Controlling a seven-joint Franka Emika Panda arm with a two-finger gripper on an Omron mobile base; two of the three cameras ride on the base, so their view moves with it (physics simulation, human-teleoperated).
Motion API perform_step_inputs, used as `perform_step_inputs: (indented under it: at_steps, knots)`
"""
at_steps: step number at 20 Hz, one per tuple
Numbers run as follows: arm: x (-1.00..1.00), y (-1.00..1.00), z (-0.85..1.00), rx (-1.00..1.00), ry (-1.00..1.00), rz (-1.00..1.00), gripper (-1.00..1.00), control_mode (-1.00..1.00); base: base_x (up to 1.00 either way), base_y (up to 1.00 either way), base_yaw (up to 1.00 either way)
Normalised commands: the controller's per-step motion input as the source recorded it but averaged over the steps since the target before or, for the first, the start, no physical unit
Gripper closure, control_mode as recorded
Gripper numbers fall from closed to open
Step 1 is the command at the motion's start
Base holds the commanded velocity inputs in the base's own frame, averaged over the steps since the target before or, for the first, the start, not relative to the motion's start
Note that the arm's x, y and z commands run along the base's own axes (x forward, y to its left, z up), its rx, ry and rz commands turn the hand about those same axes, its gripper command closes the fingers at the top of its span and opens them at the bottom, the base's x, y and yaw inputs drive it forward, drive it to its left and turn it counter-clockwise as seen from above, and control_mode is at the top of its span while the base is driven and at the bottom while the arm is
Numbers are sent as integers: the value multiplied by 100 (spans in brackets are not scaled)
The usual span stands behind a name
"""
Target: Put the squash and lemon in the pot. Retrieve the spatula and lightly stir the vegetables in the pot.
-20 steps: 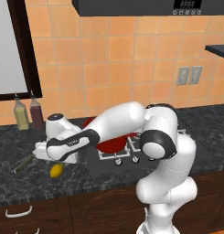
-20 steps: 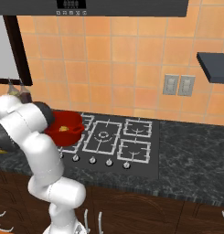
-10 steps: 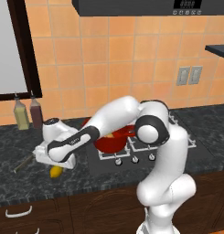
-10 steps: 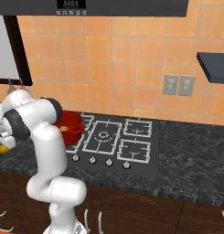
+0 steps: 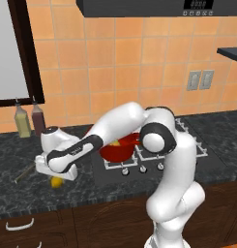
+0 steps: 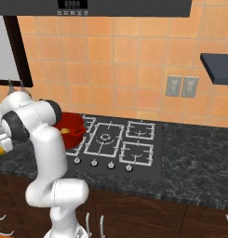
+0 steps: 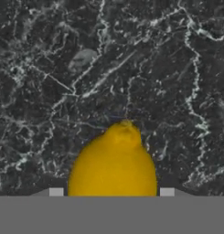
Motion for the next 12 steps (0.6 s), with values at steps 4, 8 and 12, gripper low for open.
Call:
perform_step_inputs:
  at_steps: [4, 8, 12]
  knots:
    - [-1, -66, 100, 5, -3, 0, 100, -100, 0, 0, 0]
    - [1, -97, 100, 1, 2, 0, 100, -100, 0, 0, 0]
    - [21, -92, 86, 1, 0, 0, 100, -100, 0, 0, 0]
